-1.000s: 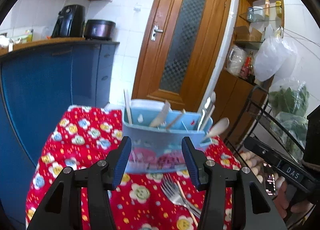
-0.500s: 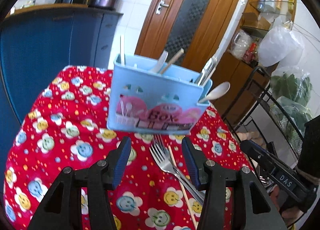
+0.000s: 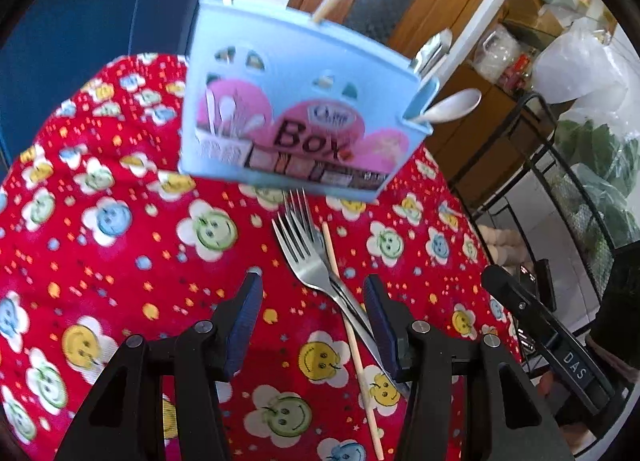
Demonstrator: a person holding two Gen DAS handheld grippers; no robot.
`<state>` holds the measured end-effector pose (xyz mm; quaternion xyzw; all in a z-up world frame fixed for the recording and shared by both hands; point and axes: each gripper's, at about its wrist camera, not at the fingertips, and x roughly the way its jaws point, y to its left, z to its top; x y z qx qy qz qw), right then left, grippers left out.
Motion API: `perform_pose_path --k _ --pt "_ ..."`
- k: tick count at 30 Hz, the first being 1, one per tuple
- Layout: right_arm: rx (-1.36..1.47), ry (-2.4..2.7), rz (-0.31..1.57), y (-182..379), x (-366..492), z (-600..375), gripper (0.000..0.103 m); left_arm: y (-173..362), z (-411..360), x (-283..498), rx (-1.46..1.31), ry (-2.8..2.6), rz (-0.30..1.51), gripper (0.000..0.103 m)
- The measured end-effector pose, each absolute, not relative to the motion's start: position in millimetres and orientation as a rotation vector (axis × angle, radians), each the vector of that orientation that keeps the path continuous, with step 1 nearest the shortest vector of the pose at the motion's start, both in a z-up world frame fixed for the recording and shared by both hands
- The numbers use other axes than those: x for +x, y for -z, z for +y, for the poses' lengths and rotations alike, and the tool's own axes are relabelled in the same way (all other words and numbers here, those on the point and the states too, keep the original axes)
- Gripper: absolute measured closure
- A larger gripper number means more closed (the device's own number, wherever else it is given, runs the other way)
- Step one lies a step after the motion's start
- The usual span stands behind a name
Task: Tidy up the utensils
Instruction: 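Move both tools back down to the silver forks on the cloth, then grasp a silver fork with the left tool while the right tool grasps another silver fork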
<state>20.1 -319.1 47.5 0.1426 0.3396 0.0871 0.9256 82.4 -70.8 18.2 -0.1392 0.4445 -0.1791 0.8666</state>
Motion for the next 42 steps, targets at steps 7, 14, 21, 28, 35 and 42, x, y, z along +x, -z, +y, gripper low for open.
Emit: perform_pose_path --k 7,14,21,28,35,42 --pt "0.323 -0.181 0.702 -42 22 -328 0.063 -2 -86 86 -0.308 0.406 1.0 0.049" --pt "0.344 -0.176 0.699 -40 20 -335 0.063 7 -96 94 -0.3 0.401 1.005 0.052" --pt "0.344 -0.173 0.709 -36 21 -336 0.063 14 -94 107 -0.338 0.384 0.985 0.077" --pt "0.335 -0.171 0.711 -37 21 -333 0.063 17 -82 112 -0.438 0.405 0.985 0.085" --pt "0.326 -0.175 0.714 -38 22 -327 0.063 12 -63 105 -0.474 0.416 0.974 0.101" --pt "0.308 -0.188 0.718 -40 22 -317 0.063 8 -48 93 -0.444 0.402 0.978 0.102"
